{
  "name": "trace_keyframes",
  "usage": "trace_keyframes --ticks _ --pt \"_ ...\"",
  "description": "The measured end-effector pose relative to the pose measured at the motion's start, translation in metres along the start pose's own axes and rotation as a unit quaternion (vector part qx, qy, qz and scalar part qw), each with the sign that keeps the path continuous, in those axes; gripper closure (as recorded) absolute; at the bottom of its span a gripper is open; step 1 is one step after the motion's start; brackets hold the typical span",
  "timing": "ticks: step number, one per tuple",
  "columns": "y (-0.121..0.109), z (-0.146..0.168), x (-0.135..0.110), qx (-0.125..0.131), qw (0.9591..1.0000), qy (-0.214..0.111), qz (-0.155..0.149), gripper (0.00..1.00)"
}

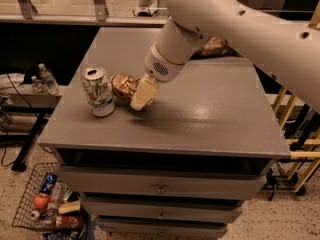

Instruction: Move orange can near 7up can

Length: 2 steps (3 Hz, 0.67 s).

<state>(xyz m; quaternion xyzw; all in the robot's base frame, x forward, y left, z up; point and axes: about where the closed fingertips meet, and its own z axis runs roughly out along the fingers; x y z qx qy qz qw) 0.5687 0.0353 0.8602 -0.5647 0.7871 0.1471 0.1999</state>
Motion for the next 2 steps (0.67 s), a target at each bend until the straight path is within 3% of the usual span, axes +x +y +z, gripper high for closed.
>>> trace_keyframes --ticks 1,2 --pt "0.001 0.001 -0.001 -0.001 1.0 0.0 -0.001 0.0" --pt "0.005 -0.019 0.013 0.029 0.9995 -0.009 -0.004 0.0"
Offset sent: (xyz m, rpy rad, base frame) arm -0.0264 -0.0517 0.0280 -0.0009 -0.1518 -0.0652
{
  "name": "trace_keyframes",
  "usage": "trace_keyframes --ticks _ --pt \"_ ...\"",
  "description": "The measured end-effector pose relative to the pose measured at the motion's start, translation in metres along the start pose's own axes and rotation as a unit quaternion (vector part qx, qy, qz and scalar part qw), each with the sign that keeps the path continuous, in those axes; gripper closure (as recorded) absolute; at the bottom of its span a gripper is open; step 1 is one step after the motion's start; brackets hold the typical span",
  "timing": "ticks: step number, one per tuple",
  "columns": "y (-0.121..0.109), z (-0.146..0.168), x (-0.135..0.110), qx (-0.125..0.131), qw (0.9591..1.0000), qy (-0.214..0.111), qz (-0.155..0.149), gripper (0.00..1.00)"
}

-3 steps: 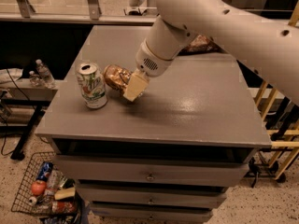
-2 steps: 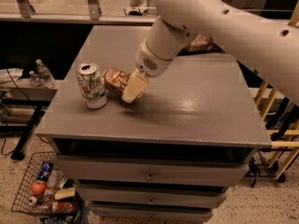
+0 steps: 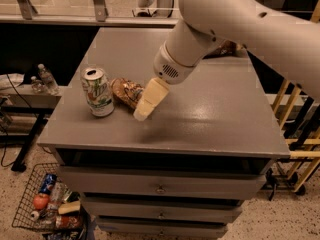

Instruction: Move orange can near 7up can

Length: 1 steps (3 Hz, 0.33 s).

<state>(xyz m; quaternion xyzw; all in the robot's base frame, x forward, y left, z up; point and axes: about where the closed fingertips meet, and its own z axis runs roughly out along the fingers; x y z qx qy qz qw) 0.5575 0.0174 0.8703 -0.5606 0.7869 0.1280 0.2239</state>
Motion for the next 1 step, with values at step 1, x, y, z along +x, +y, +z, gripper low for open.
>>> trace_keyframes --ticks 1 --pt "0.0019 -0.0248 0.0321 0.036 0.9992 -0.016 -0.01 0.0"
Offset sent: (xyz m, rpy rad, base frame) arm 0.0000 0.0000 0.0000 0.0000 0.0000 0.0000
